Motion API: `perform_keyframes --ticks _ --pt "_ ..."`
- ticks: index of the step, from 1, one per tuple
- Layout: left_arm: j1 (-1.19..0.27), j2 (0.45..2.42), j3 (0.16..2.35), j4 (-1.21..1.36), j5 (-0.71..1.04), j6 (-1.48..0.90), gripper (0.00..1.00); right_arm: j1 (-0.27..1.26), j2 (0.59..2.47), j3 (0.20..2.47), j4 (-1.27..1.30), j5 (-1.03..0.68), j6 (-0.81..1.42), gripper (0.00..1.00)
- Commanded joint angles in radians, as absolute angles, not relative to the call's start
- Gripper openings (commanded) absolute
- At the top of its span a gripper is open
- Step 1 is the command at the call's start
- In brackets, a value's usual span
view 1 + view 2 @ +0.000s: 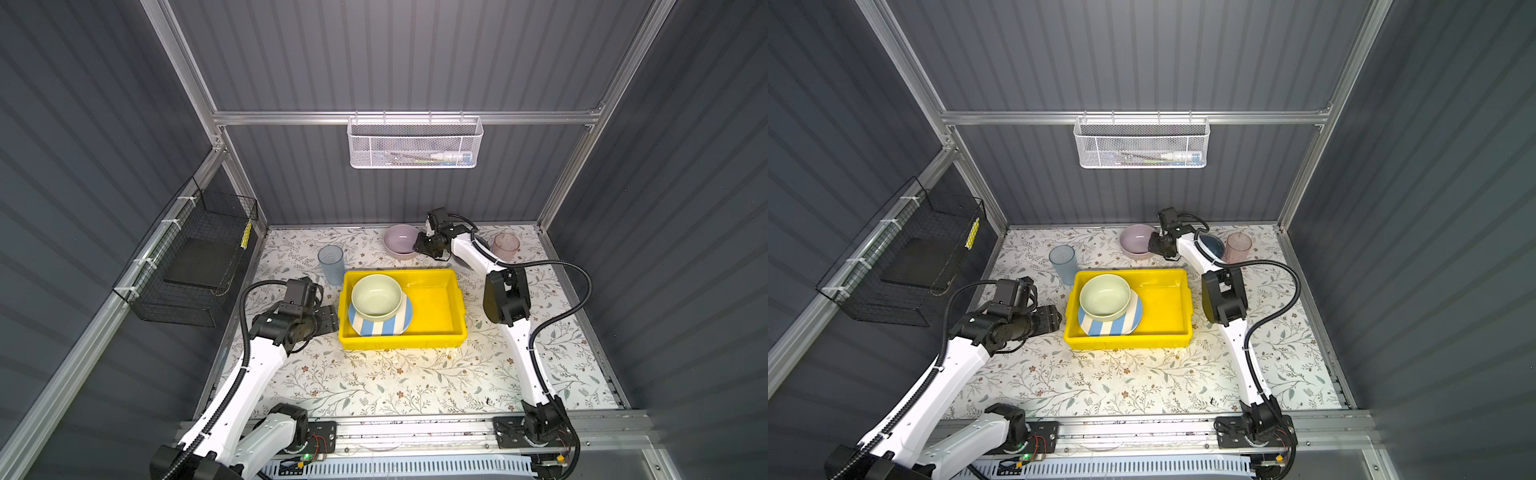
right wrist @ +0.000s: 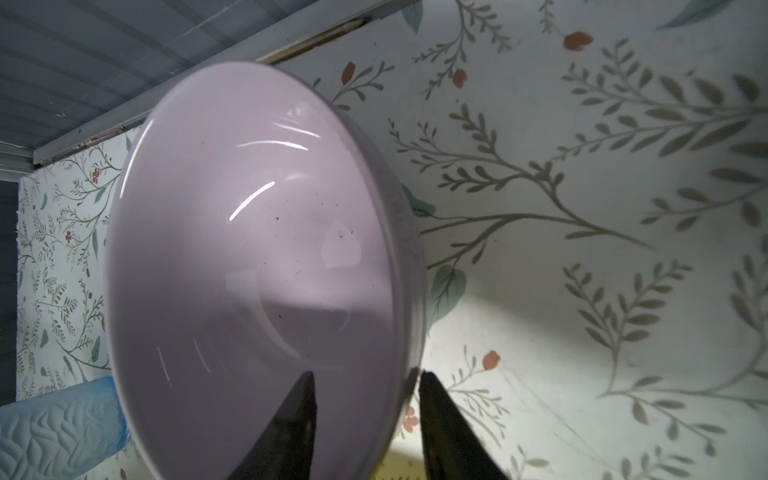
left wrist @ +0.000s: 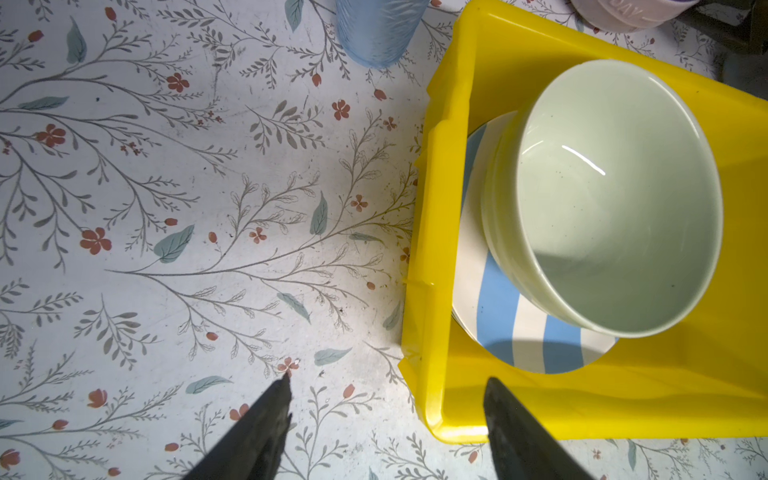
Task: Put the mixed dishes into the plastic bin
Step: 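Move the right gripper to the lilac bowl while the left gripper withdraws, then grasp the lilac bowl rim with the right gripper and tilt it up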
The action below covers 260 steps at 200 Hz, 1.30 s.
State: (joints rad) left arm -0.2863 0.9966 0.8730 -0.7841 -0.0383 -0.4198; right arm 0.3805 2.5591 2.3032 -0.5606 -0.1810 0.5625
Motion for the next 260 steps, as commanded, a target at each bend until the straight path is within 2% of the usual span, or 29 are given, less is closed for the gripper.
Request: perform_keyframes --ticks 1,40,107,154,171,260 --pt "-0.279 0.986 0.866 -0.803 -0.016 -0.42 0.75 0.385 2.58 2.326 -0.581 -0.166 0.583 0.36" --pt "-0.278 0.979 0.885 -0.82 -0.021 -0.419 0.75 0.383 2.594 2.325 -0.583 -0.166 0.593 0.25" --pt "-0.279 0.985 0.888 -0.819 -0.017 -0.419 0.75 0.377 2.554 2.28 -0.562 -0.186 0.58 0.12" --pt "-0.279 0.995 0.878 -0.808 -0.007 -0.418 0.75 0.366 2.48 2.181 -0.474 -0.299 0.542 0.06" --pt "-0.279 0.997 0.876 -0.802 0.001 -0.419 0.75 0.365 2.44 2.14 -0.435 -0.312 0.533 0.0" --pt "-0.279 0.999 0.866 -0.778 0.003 -0.443 0.78 0.342 2.333 2.103 -0.351 -0.396 0.526 0.0"
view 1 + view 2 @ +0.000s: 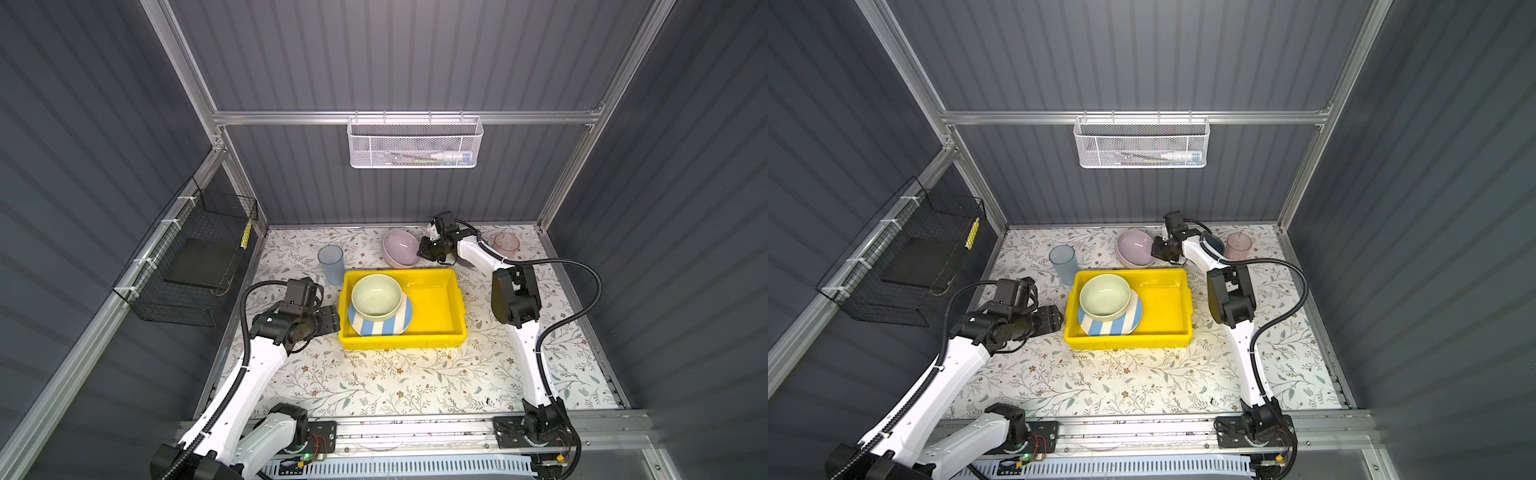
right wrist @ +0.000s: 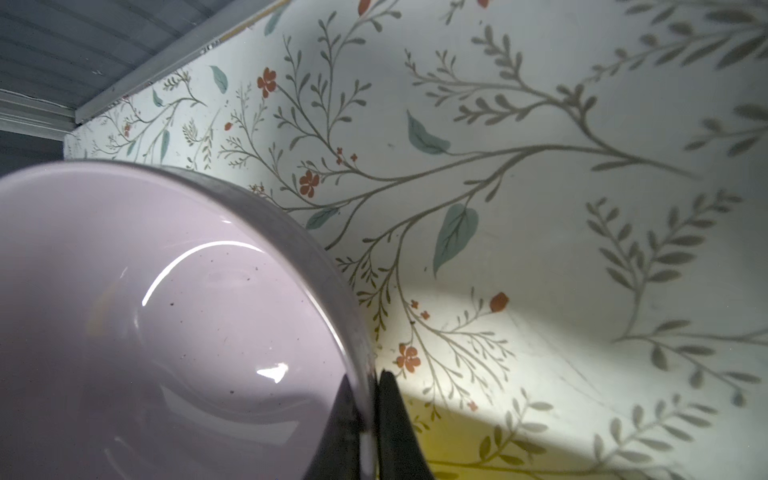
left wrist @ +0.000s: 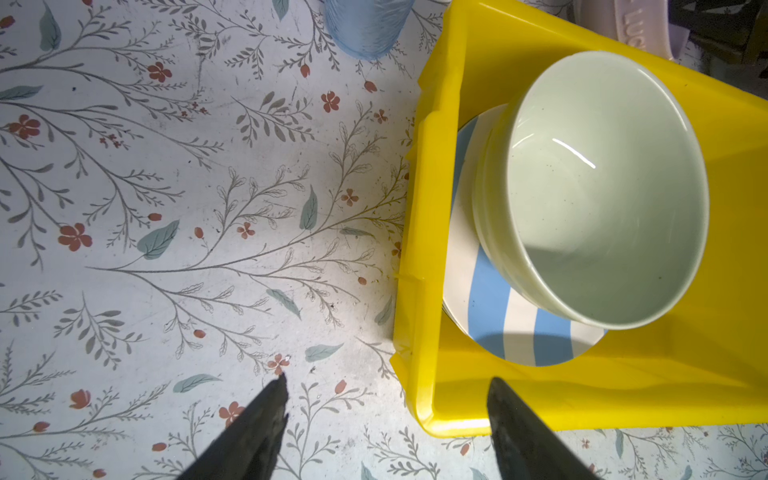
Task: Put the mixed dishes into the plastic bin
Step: 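Grasp the lilac bowl rim with the right gripper and tilt it up, then carry the lilac bowl with the right gripper onto the green bowl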
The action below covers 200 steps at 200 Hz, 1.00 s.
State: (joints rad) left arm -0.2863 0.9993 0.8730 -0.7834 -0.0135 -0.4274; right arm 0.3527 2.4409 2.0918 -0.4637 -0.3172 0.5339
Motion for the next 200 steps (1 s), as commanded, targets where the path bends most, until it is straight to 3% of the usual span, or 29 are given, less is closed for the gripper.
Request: perform_keyframes --ticks 1,48,99,150,200 --pt "-0.279 0.999 0.867 -0.778 0.002 -0.443 0.78 0.342 2.332 2.103 -0.352 -0.396 0.524 0.0" --pt "-0.278 0.997 0.877 -0.781 -0.011 -0.442 0.8 0.342 2.248 2.102 -0.427 -0.407 0.476 0.0" --pt "-0.279 0.994 0.876 -0.788 -0.048 -0.433 0.91 0.348 2.17 2.181 -0.676 -0.422 0.381 0.0" --pt "-0.279 0.988 0.876 -0.78 -0.091 -0.411 0.99 0.418 2.128 2.282 -0.917 -0.356 0.251 0.0" --pt "-0.278 0.965 0.865 -0.752 -0.103 -0.4 1.0 0.508 2.129 2.356 -1.052 -0.264 0.192 0.0"
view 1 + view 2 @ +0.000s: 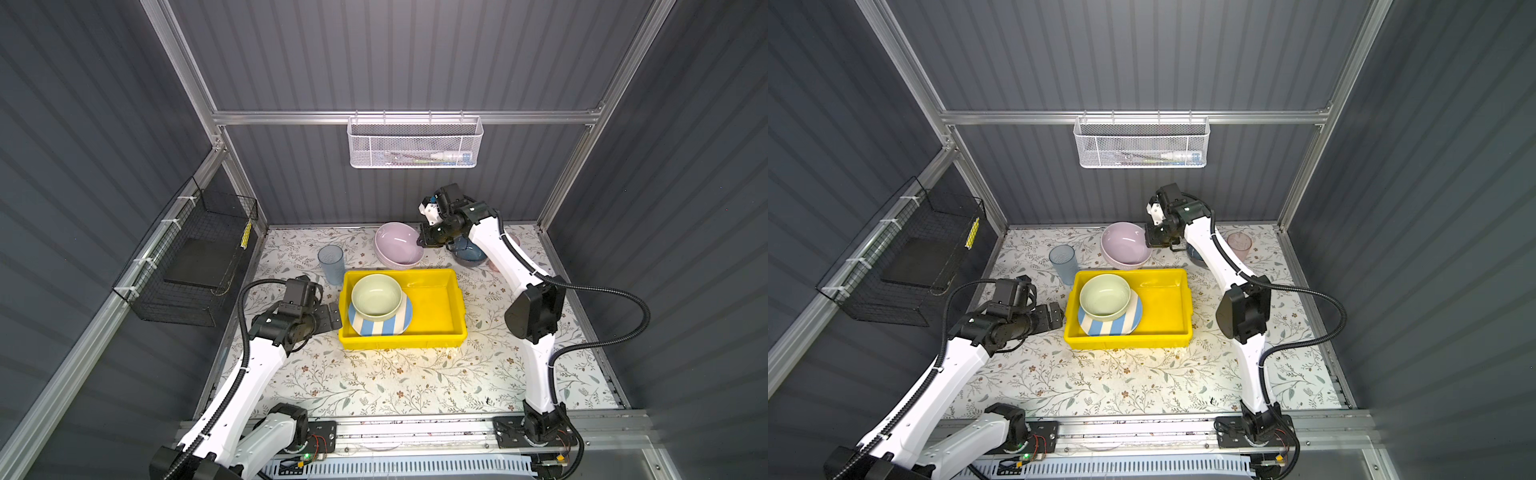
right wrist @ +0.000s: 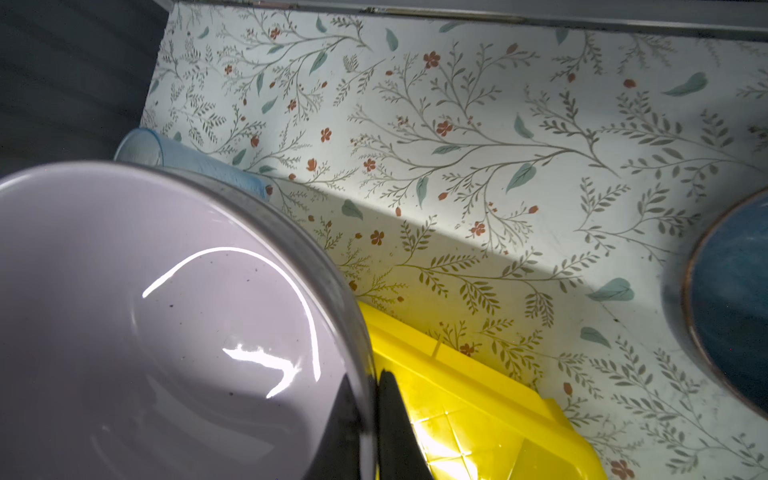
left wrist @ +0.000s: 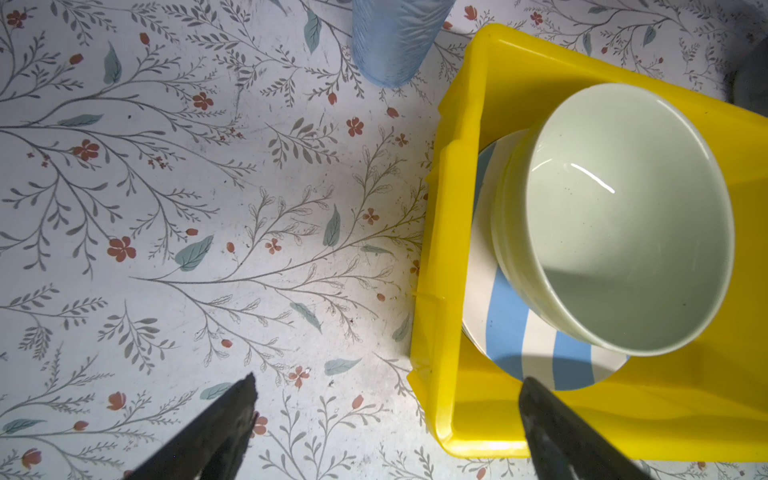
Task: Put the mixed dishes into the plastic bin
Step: 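Carry the lilac bowl with the right gripper onto the green bowl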
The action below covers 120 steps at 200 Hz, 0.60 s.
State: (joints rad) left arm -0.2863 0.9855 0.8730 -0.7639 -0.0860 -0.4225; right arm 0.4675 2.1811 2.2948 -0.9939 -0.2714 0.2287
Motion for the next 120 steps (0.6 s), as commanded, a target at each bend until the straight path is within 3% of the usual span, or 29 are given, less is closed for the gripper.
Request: perform_keyframes --ticks 1,120 --pt "-0.279 0.965 0.865 -0.752 -0.104 -0.399 1.0 0.51 2.13 2.357 -1.054 -0.263 0.191 0.0" --pt "-0.279 0.96 0.883 -0.761 -0.126 -0.403 1.0 0.68 2.191 2.363 -1.095 -0.132 0.217 0.0"
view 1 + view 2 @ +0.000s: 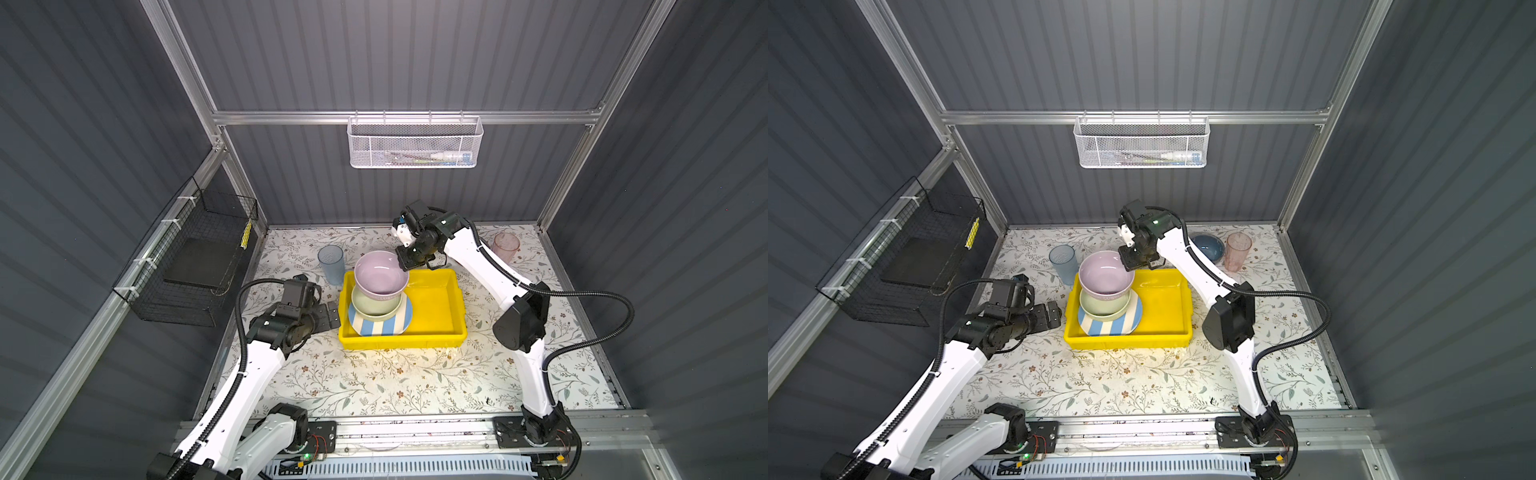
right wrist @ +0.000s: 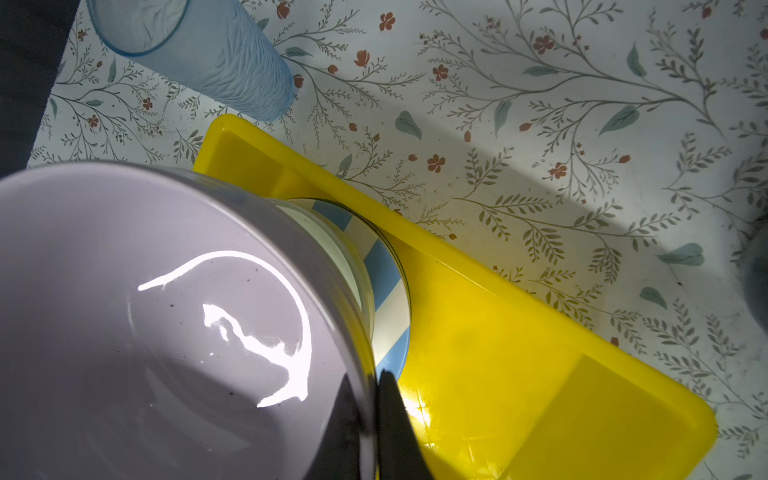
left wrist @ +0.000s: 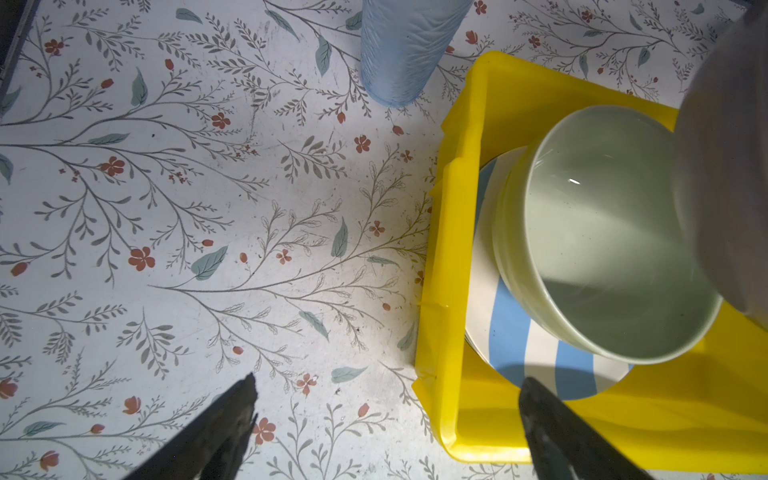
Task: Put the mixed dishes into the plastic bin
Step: 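Carry the lilac bowl with the right gripper onto the green bowl, then lower the lilac bowl into the green bowl and open the right gripper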
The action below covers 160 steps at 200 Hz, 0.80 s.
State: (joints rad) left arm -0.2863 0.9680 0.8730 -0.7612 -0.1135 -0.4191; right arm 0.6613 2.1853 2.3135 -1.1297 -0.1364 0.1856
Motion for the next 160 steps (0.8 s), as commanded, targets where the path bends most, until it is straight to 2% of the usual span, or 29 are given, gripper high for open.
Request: perform_keyframes --ticks 1,160 --pt "-0.279 0.96 0.884 -0.761 -0.126 -0.403 1.0 0.681 2.192 2.363 -1.095 -0.132 0.217 0.0" --pt "-0.279 0.956 0.891 -0.78 -0.113 -0.385 1.0 0.739 2.255 2.345 -1.106 -0.03 0.225 0.0"
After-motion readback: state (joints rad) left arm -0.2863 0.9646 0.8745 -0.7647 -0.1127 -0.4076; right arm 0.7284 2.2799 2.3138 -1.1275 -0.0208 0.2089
